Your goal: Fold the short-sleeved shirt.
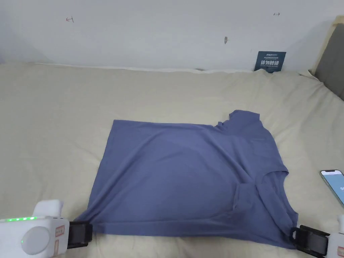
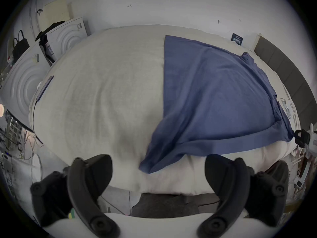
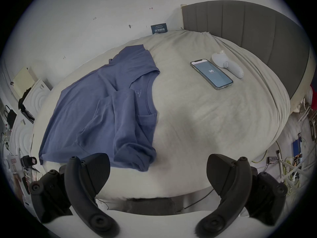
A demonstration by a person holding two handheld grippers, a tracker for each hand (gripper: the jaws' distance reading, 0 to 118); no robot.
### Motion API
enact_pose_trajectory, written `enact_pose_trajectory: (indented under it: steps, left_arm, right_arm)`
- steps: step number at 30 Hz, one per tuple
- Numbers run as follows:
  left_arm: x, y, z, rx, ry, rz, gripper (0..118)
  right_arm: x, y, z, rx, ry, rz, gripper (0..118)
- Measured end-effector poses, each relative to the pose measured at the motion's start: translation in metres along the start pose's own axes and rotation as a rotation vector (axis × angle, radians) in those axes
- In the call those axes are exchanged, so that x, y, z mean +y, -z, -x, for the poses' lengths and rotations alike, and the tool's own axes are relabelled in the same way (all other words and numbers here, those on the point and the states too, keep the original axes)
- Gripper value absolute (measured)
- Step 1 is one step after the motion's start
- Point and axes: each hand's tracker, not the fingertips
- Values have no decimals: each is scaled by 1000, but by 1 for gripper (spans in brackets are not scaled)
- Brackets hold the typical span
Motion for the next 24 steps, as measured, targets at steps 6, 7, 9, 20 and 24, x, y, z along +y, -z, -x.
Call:
enact_pose_trajectory:
  steps: [6, 7, 9, 20, 24]
  left_arm:
    - [11, 32, 47, -29, -65, -67, 17]
    - [11, 31, 48, -34, -56, -69, 17]
    - [6, 34, 54, -24, -50, -31, 0]
    - [24, 68, 16, -35, 114, 139, 109]
    - [12, 109, 40, -18, 102, 129, 64]
  right_arm:
    - [5, -45, 35, 152, -281, 29, 1]
    - [4, -43, 38, 120, -262, 17, 1]
    - [2, -44, 45, 100, -272, -16, 0]
    - [-2, -34, 38, -13, -129, -17, 0]
    - [2, -31, 32, -27, -130, -8, 1]
